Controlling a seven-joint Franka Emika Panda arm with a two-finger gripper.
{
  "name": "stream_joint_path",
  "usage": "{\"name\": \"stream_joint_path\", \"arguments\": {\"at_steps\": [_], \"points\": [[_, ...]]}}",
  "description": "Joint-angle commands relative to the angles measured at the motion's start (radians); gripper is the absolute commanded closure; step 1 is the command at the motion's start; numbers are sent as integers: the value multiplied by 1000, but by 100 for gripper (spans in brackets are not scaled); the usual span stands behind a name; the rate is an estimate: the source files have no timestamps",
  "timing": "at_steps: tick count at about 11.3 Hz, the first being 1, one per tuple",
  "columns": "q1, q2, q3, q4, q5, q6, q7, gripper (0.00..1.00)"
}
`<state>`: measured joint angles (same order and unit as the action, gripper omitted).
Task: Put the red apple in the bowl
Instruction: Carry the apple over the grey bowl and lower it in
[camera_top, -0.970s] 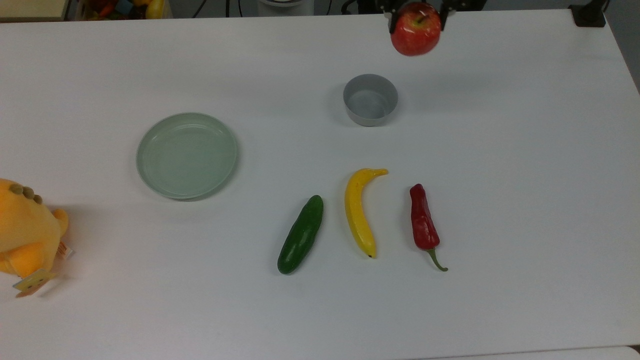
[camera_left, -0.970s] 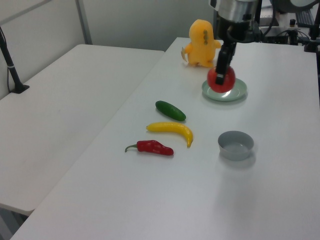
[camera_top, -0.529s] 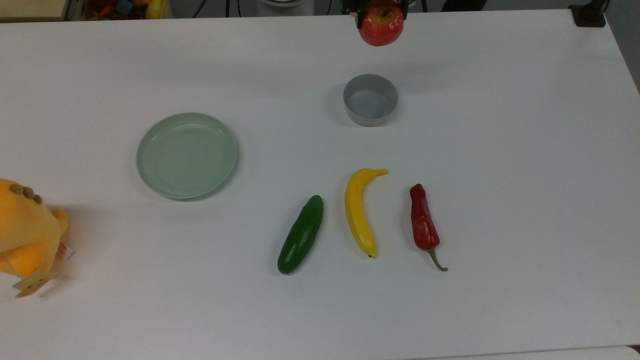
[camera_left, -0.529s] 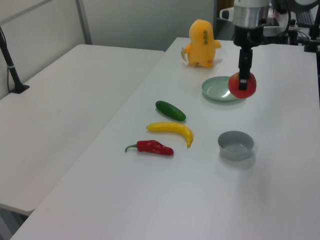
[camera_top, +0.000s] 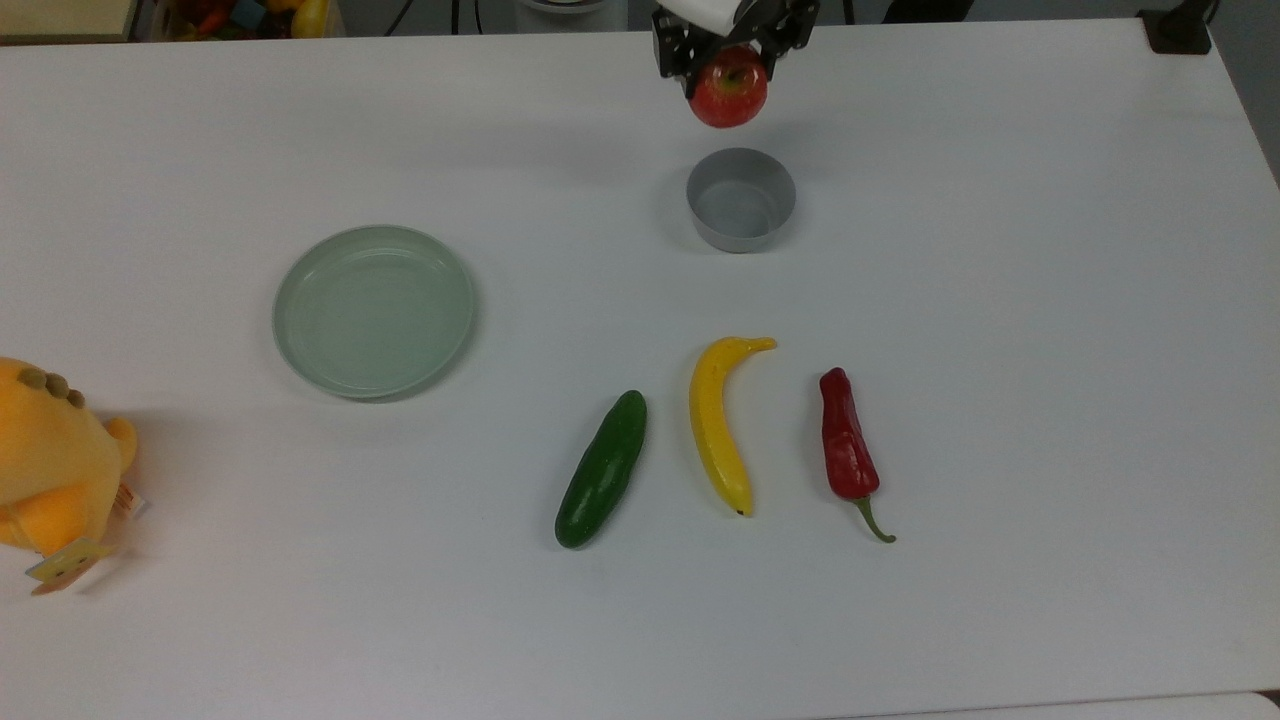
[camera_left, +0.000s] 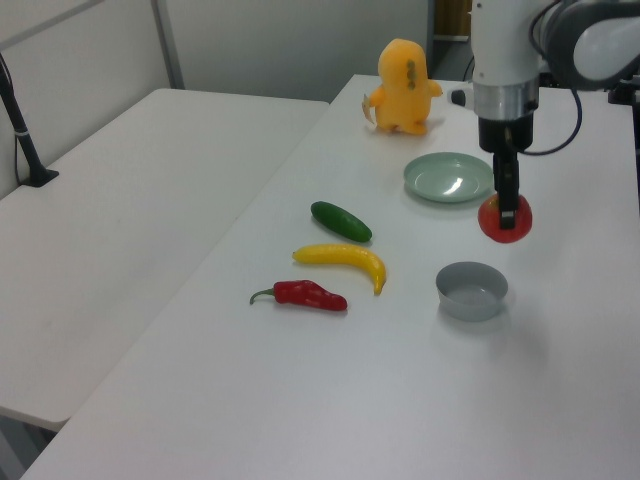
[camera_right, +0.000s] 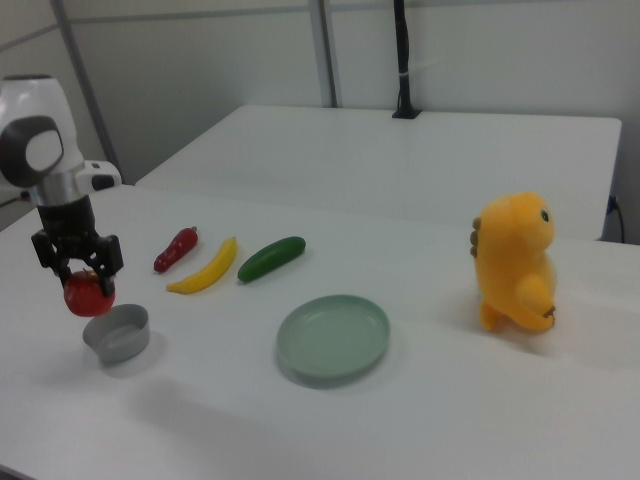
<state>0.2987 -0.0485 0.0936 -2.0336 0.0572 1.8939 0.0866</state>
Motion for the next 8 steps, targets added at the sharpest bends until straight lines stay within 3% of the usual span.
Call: {"name": "stream_joint_path", "arguments": {"at_steps": [1,3,6,8], "points": [[10,2,5,-120,21,176,-15,72],[16,22,6,-174,21,331,16,72],[17,71,9,-181,17,485,44,72],[33,102,9,-181,12,525,47,71]]}}
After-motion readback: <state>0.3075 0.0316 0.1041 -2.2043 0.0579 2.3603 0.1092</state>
